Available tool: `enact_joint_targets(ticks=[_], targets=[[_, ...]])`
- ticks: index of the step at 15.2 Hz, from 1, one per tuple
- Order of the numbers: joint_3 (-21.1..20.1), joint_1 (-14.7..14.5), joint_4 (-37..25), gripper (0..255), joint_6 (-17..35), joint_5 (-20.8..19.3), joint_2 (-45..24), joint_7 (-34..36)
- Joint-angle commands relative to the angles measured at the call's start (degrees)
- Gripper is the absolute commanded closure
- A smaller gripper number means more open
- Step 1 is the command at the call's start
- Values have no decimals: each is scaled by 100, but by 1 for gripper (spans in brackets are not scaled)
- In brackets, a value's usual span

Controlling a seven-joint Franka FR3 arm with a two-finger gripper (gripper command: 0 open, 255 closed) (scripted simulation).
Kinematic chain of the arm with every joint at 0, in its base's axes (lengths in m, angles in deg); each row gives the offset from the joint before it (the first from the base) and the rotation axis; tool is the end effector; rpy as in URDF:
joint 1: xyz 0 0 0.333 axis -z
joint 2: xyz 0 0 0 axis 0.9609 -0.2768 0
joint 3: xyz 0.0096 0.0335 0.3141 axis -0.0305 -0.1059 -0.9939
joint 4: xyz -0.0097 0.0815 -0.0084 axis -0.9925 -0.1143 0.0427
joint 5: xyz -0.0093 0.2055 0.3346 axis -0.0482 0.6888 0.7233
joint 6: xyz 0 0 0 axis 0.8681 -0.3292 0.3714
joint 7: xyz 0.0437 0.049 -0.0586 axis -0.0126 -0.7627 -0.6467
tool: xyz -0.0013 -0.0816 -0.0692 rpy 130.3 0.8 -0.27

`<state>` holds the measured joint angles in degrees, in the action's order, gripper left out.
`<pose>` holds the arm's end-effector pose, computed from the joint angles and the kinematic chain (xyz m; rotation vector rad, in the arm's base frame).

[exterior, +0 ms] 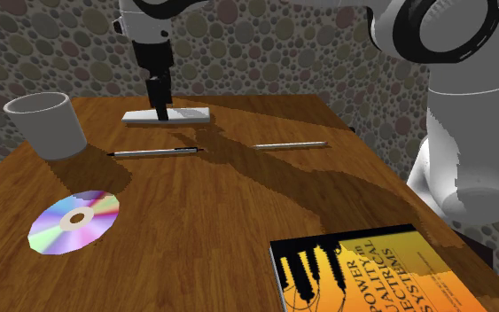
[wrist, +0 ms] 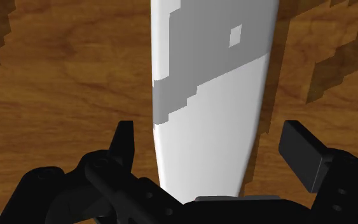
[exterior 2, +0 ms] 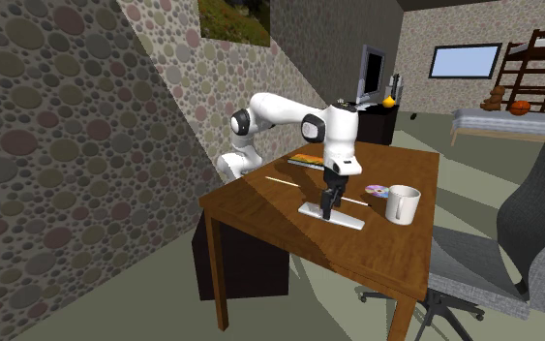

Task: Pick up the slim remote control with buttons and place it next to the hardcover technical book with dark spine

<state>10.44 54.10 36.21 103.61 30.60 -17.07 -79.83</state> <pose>0.5929 0.3293 0.5192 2.8161 1.3687 -0.0065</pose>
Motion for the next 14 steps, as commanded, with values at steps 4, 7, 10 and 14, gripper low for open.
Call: enact_joint_targets(ticks=[4, 7, 10, 14], targets=[[2, 8, 200, 0, 201, -2, 1, 8], [2, 8, 199, 0, 201, -2, 1, 8], [2, 8, 199, 255, 200, -2, 1, 8], [2, 9, 200, 255, 201, -1, 2, 8]])
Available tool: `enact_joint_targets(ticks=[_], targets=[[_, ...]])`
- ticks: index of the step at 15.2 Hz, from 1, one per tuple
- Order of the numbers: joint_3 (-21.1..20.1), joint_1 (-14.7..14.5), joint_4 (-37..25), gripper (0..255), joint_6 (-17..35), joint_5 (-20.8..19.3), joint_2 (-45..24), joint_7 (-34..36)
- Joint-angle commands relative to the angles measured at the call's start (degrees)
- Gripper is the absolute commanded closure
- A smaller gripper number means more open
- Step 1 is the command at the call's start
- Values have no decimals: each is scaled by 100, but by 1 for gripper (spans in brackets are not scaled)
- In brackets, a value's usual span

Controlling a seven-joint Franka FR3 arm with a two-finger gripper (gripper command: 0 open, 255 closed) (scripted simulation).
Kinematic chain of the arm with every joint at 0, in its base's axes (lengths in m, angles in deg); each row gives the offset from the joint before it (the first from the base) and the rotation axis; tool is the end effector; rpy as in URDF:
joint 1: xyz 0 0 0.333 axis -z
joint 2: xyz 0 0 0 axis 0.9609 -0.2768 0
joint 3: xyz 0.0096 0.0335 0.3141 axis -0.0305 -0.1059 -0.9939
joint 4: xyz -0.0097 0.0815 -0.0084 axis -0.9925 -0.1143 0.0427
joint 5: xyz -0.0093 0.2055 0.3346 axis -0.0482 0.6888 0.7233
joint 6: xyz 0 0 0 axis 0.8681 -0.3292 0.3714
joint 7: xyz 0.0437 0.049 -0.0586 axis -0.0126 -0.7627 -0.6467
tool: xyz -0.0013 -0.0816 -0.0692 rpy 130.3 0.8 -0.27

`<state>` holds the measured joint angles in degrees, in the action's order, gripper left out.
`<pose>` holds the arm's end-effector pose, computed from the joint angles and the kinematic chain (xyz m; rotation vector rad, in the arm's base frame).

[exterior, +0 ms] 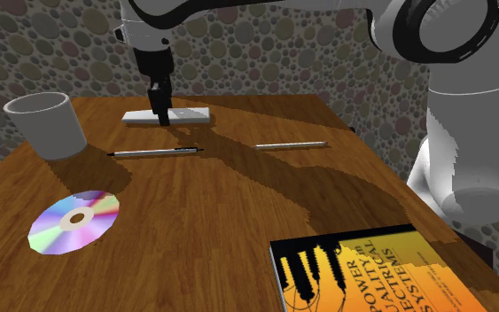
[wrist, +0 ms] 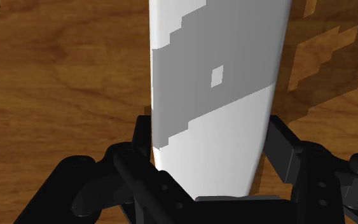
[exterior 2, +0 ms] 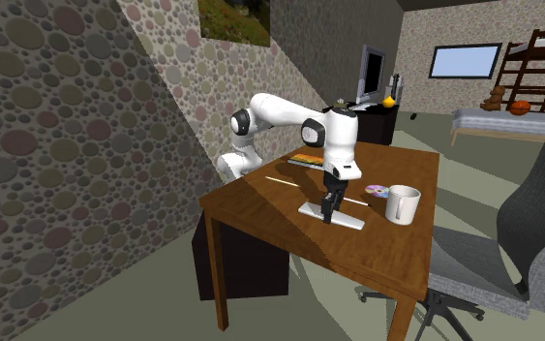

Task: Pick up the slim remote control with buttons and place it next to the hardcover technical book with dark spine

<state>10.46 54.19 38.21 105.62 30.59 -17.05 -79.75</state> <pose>0.5935 0.3300 0.5058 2.8162 1.3688 -0.0055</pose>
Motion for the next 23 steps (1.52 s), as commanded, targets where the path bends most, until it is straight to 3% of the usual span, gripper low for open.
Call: enact_joint_targets(ticks=[1, 7, 22, 23], targets=[[0, 0, 0, 255, 0, 0, 0, 0], [-2, -11, -177, 255, -162, -2, -16, -4], [1, -176, -2031, 255, -1566, -87, -465, -28], [-33, -194, -1635, 255, -1423, -51, -214, 64]])
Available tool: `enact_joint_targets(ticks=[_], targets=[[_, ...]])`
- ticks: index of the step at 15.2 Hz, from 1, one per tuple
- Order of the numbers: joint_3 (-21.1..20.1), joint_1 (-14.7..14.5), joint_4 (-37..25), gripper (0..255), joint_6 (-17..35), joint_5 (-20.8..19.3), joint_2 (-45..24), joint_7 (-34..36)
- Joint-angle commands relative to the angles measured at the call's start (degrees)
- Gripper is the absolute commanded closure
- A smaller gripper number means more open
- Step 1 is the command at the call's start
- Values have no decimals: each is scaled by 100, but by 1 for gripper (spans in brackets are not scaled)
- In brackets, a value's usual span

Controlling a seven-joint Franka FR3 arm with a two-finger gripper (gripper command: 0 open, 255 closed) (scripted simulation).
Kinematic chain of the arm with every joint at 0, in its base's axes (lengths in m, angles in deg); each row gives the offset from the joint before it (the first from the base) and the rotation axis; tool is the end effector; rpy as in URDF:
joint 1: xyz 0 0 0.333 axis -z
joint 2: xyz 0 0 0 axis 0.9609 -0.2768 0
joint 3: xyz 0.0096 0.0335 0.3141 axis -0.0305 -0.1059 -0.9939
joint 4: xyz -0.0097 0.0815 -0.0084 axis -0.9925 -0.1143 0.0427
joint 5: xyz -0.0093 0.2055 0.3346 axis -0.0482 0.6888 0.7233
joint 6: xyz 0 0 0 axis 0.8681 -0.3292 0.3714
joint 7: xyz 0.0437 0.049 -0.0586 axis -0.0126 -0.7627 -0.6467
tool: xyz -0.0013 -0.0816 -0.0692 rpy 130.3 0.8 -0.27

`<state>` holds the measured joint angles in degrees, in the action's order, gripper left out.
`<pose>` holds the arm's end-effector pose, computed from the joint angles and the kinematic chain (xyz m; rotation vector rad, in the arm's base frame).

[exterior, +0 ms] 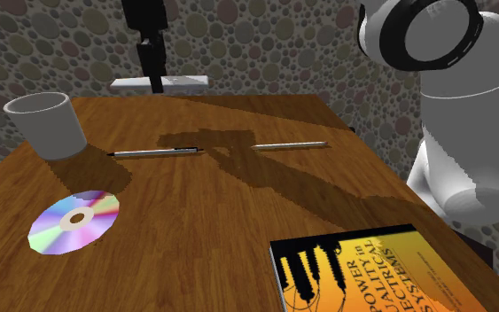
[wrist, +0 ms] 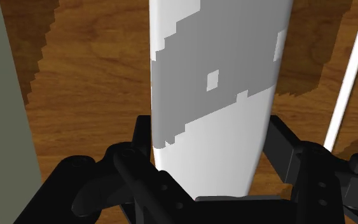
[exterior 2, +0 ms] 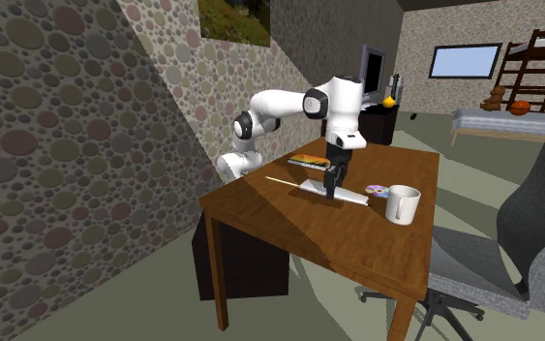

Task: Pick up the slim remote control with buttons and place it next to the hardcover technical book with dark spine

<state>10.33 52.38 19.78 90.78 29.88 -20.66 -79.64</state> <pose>0.5891 0.3325 0.5922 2.8164 1.3689 -0.0059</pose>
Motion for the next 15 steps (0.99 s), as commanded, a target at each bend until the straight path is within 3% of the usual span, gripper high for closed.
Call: enact_joint_targets(ticks=[1, 7, 15], targets=[[-55, -39, 554, 255, 182, 53, 372, 145], [-270, -268, 2044, 255, 645, 231, 1402, 700], [-632, -673, 3218, 255, 924, 447, 2312, 1506]])
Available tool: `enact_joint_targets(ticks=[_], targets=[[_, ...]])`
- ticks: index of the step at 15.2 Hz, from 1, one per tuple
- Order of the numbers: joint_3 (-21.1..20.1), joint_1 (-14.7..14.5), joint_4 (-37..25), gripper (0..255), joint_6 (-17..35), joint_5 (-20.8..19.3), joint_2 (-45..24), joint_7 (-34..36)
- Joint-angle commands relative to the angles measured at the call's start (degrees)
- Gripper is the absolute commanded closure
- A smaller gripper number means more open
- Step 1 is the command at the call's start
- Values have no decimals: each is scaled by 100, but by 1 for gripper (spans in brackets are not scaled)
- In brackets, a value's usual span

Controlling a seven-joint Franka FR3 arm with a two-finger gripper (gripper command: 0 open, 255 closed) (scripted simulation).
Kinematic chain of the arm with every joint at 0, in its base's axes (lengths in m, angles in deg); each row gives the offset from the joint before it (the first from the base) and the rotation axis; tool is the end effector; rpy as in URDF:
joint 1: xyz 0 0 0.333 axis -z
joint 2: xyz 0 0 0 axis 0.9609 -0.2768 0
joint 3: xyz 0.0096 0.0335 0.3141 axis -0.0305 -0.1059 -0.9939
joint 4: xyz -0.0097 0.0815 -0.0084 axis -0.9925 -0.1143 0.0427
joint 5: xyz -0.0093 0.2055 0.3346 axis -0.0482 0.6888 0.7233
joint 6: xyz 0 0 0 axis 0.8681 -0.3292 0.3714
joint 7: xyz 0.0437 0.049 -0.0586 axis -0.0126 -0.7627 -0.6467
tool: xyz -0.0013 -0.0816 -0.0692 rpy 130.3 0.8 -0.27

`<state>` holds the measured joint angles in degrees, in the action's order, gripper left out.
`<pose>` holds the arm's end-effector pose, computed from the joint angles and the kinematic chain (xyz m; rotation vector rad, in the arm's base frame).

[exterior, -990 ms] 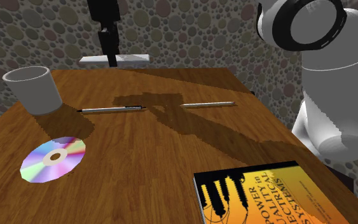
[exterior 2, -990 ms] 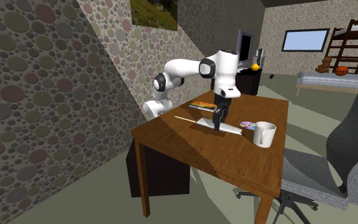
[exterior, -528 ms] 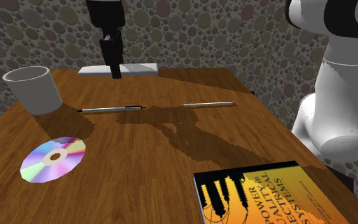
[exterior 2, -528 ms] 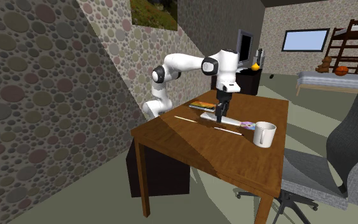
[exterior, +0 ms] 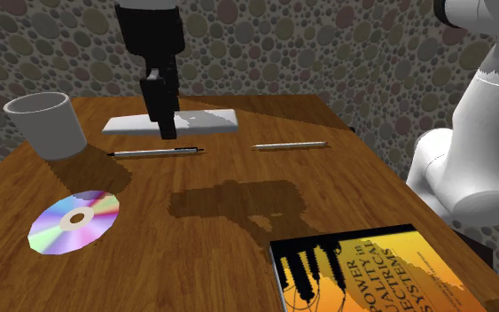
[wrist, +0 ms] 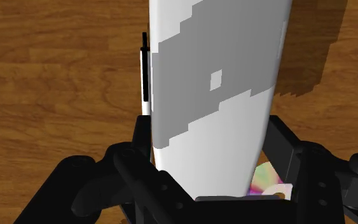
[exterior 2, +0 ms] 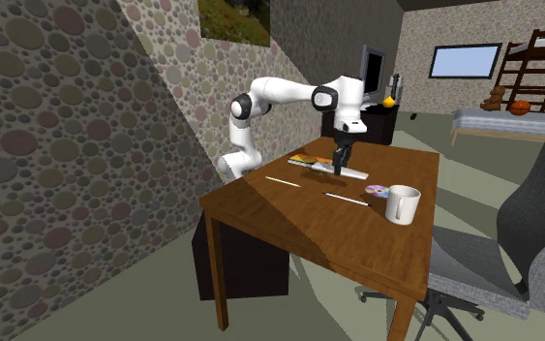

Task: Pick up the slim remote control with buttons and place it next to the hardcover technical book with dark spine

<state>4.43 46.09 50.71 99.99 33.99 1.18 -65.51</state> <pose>0.4133 0.4136 0.5928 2.8155 1.3709 -0.0062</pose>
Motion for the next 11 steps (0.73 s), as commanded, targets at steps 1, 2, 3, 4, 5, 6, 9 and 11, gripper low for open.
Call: enact_joint_targets(ticks=[1, 2, 3, 4, 5, 6, 9, 11], targets=[[-92, -99, 229, 255, 23, 62, 215, 200], [-146, -155, 323, 255, 40, 87, 295, 310], [-200, -213, 410, 255, 55, 112, 371, 421], [-255, -271, 489, 255, 68, 136, 440, 533], [-312, -330, 560, 255, 79, 160, 504, 648], [-371, -389, 624, 255, 88, 183, 562, 764], [-557, -569, 771, 255, 105, 244, 701, 1125], [-610, -618, 893, 255, 188, 264, 743, 1223]])
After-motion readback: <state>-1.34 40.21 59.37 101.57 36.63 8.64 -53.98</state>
